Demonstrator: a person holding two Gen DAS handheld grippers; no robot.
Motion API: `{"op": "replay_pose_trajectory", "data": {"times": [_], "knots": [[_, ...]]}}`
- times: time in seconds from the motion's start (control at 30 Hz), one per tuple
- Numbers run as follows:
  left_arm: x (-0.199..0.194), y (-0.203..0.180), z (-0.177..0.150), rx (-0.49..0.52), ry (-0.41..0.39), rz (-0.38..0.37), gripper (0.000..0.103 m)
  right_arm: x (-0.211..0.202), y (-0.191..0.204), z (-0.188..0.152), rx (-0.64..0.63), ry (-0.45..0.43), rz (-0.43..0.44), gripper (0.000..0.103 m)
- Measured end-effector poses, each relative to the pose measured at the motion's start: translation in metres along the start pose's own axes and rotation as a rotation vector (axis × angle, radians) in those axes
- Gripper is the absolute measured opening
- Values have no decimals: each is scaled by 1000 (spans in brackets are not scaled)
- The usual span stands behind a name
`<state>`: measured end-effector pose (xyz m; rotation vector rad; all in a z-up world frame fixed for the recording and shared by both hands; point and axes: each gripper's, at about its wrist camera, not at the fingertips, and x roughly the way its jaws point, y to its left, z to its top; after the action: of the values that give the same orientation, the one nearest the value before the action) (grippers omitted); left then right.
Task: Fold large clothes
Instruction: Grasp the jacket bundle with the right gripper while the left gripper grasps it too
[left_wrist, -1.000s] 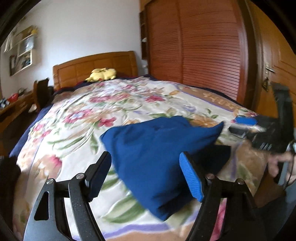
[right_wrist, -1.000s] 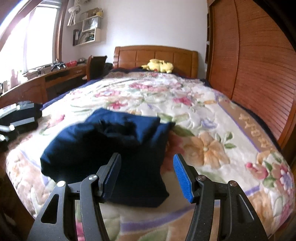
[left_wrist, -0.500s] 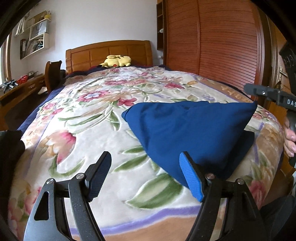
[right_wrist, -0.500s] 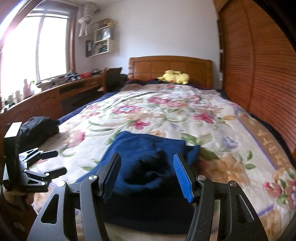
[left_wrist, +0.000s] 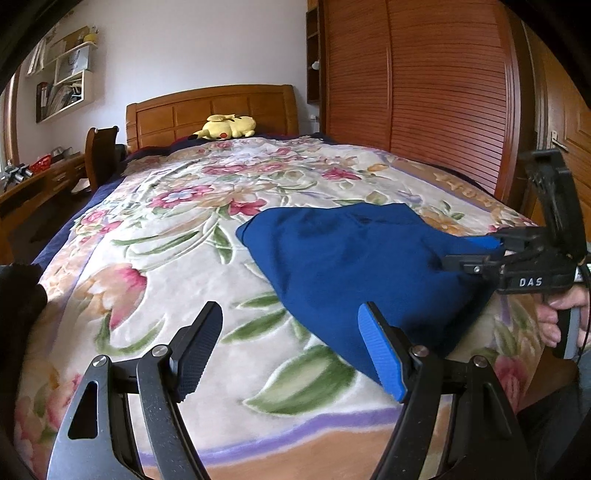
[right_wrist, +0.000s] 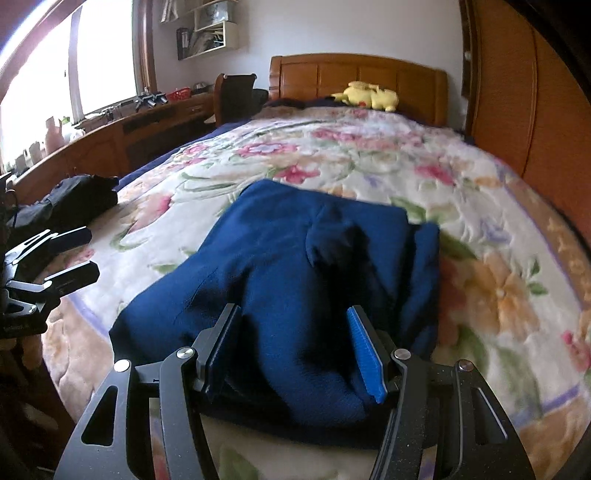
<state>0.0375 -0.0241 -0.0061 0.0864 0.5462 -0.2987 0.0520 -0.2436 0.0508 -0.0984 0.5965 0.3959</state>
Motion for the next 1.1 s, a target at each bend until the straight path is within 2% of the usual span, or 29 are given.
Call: {"op": "replay_pose_trajectory", "data": {"times": [0.03,0.1,0.2,0.37,0.5,0.6,0.73,0.77,0.93,1.0,1.1], "knots": [[1,-2,0,4,0,-2,77,3,1,2,-2,0,17,50],[3,-4,2,9,1,-5,77,4,6,5,-34,-9,29,23],[6,-5,4,9,1,-9,77,-5,6,7,-63,-48,37,11],[16,-2,10,-4,10,-23,77,-36,-10,6,-62,-135,-42,7],[27,-5,19,1,15,-36,77,-56,-45,-3,6,-157,-98,7],[36,-8,28,18,13,-38,77,-51,-65,-16,53,-105,-109,7],[55,-8,46,29,12,-47,77,-32,-64,-29,32,-44,-110,9],[60,-8,50,30,13,-47,77,-32,-63,-29,22,-48,-119,10],[95,-6,71,60,30,-21,77,-33,-56,-28,34,-63,-149,42],[112,-3,79,65,43,-9,77,-34,-54,-35,45,-63,-198,68],[137,2,89,56,73,-13,77,-28,-61,-38,103,-44,-206,80]]}}
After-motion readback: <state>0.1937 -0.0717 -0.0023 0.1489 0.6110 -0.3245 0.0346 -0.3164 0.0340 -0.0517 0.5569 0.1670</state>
